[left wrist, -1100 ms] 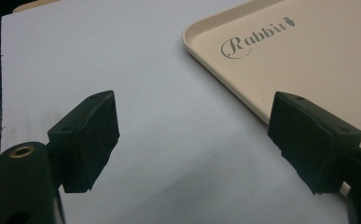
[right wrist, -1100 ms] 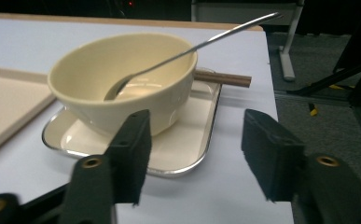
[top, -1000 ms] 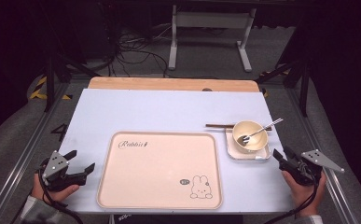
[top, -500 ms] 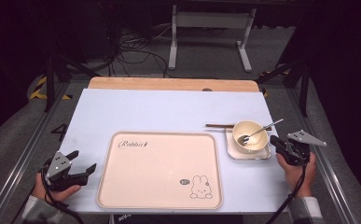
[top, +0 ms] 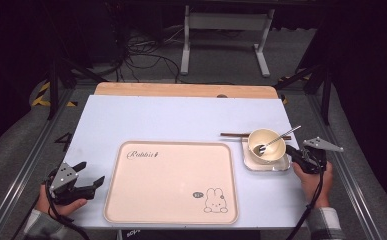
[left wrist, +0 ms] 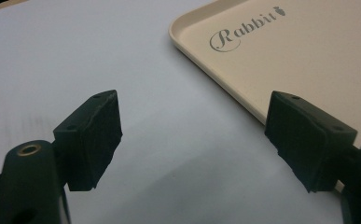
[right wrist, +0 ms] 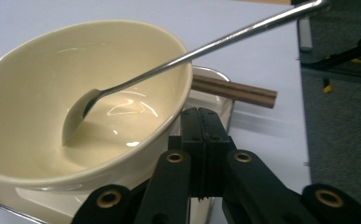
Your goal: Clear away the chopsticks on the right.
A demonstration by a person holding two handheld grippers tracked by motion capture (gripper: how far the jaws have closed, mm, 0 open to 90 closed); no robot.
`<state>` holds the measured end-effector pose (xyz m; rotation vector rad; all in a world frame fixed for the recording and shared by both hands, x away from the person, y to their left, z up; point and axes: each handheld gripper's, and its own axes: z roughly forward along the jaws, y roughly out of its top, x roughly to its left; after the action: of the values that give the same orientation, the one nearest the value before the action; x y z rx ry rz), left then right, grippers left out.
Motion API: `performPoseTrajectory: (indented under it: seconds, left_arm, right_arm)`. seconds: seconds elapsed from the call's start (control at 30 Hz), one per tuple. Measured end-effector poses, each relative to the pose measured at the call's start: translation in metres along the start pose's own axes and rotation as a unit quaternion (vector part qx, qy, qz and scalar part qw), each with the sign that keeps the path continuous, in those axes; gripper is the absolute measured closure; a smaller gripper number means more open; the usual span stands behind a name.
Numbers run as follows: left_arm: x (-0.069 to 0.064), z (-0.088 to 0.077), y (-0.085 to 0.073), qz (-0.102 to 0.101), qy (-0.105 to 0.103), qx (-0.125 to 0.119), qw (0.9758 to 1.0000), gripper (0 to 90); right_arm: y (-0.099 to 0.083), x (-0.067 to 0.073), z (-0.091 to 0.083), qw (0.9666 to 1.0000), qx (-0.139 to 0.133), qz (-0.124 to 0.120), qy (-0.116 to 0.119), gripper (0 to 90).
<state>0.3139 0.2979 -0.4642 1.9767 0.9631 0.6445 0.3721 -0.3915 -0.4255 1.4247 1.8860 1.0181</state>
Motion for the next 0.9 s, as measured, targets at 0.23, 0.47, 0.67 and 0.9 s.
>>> performPoseTrajectory:
  seconds: [0.23,0.47,0.67,0.9]
  left_arm:
    - [0.0,0.0,0.0,0.0,-0.001,0.001,1.0,19.6]
    - [-0.002,-0.002,0.001,0.007,0.001,-0.013,0.9999,21.3]
    - [-0.001,-0.003,0.002,0.005,-0.001,-0.018,0.9998,21.3]
    - [0.0,-0.004,0.001,0.003,0.003,-0.017,0.9998,21.7]
  right_arm:
    - [0.003,0.01,0.004,0.9997,0.006,-0.024,-0.001,90.0]
    - [0.01,-0.004,0.003,0.9999,-0.013,-0.01,-0.005,90.0]
    - [0.024,-0.018,0.015,0.9996,-0.021,0.003,-0.017,90.0]
    - [0.031,-0.028,0.039,0.9991,-0.021,0.032,-0.02,90.0]
